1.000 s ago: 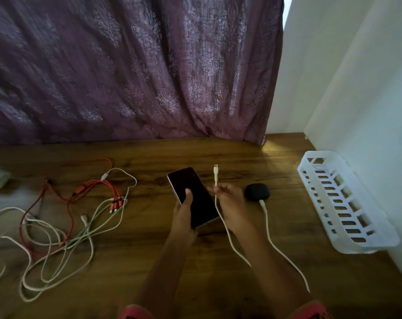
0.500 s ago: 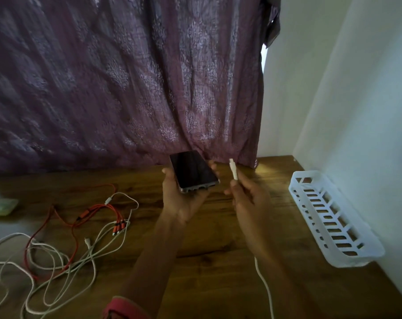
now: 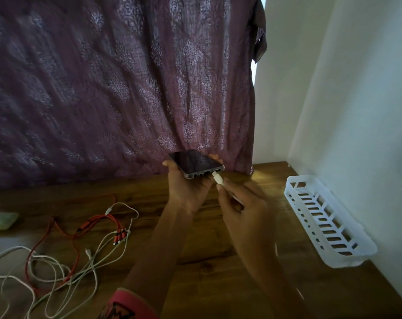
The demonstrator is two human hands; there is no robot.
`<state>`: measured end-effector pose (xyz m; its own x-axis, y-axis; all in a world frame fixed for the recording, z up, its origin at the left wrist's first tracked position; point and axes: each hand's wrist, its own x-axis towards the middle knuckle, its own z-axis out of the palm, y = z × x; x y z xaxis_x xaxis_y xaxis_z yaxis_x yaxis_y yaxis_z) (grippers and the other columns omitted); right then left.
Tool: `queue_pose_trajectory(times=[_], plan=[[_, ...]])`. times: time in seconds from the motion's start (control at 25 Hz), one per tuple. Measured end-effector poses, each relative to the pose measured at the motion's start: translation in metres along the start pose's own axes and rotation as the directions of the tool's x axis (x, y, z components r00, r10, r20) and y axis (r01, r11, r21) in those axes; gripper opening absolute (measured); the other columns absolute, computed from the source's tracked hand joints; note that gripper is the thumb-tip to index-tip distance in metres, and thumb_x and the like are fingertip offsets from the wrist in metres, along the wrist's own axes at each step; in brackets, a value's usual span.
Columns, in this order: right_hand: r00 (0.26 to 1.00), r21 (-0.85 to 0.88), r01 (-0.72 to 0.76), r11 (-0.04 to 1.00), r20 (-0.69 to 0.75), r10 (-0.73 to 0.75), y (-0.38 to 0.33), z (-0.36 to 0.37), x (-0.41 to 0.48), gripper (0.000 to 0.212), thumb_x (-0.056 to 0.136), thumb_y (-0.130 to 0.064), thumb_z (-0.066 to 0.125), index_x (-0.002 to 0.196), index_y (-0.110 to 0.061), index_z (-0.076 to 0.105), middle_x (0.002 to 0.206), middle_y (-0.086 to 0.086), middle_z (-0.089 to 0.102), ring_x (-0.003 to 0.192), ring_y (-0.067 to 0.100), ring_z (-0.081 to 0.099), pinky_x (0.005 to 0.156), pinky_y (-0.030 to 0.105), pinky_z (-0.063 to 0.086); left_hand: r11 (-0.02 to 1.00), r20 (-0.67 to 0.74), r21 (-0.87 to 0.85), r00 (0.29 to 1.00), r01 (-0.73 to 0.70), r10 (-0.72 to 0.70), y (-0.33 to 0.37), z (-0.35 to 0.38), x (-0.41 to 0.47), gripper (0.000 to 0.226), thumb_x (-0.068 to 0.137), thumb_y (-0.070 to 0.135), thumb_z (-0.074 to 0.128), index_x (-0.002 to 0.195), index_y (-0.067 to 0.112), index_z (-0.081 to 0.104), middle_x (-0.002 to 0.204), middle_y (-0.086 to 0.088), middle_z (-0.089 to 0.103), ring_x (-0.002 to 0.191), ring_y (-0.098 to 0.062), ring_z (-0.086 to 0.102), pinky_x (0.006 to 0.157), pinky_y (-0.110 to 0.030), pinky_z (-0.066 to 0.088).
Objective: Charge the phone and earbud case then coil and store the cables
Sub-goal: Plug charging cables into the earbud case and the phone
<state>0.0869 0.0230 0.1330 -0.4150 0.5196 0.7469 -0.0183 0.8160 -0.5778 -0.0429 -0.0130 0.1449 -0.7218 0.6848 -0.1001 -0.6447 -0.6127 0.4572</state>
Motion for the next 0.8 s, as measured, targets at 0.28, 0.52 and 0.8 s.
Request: queue_pose_trajectory(times=[0.28, 0.52, 0.8], plan=[[0.999, 0.077, -0.03, 0.997, 0.016, 0.029, -0.012, 0.007, 0.001, 0.027, 0.084, -0.03, 0.052, 0.07, -0.011, 0.066, 0.057, -0.003, 0.057, 0.048, 0.007, 0.051, 0.042, 0.024, 0.046, 0.997, -0.037, 0.082, 0.999, -0.001, 0.004, -0.002, 0.003, -0.009, 0.081, 0.09, 0.067, 0.013, 0.105, 0.001, 0.057, 0.096, -0.024, 0.065, 0.096, -0.035, 0.058, 0.078, -0.046, 0.054], [0.998, 0.067, -0.044, 0.997, 0.042, 0.041, -0.017, 0.007, 0.003, 0.026, 0.085, -0.029, 0.052, 0.067, -0.014, 0.063, 0.054, -0.006, 0.053, 0.044, 0.006, 0.048, 0.04, 0.025, 0.043, 0.997, -0.017, 0.08, 1.0, 0.009, -0.008, 0.0, 0.002, -0.011, 0.085, 0.087, 0.07, 0.013, 0.127, 0.003, 0.048, 0.126, -0.024, 0.051, 0.116, -0.036, 0.05, 0.097, -0.046, 0.045], [0.982, 0.028, -0.143, 0.989, 0.13, 0.138, -0.025, 0.004, 0.006, 0.023, 0.083, -0.016, 0.065, 0.062, -0.014, 0.059, 0.05, -0.007, 0.048, 0.042, 0.007, 0.043, 0.042, 0.019, 0.035, 0.955, 0.051, 0.281, 0.995, -0.099, 0.088, 0.0, -0.003, -0.009, 0.088, 0.087, 0.07, 0.012, 0.129, 0.001, 0.047, 0.106, -0.015, 0.06, 0.095, -0.026, 0.06, 0.083, -0.037, 0.049]])
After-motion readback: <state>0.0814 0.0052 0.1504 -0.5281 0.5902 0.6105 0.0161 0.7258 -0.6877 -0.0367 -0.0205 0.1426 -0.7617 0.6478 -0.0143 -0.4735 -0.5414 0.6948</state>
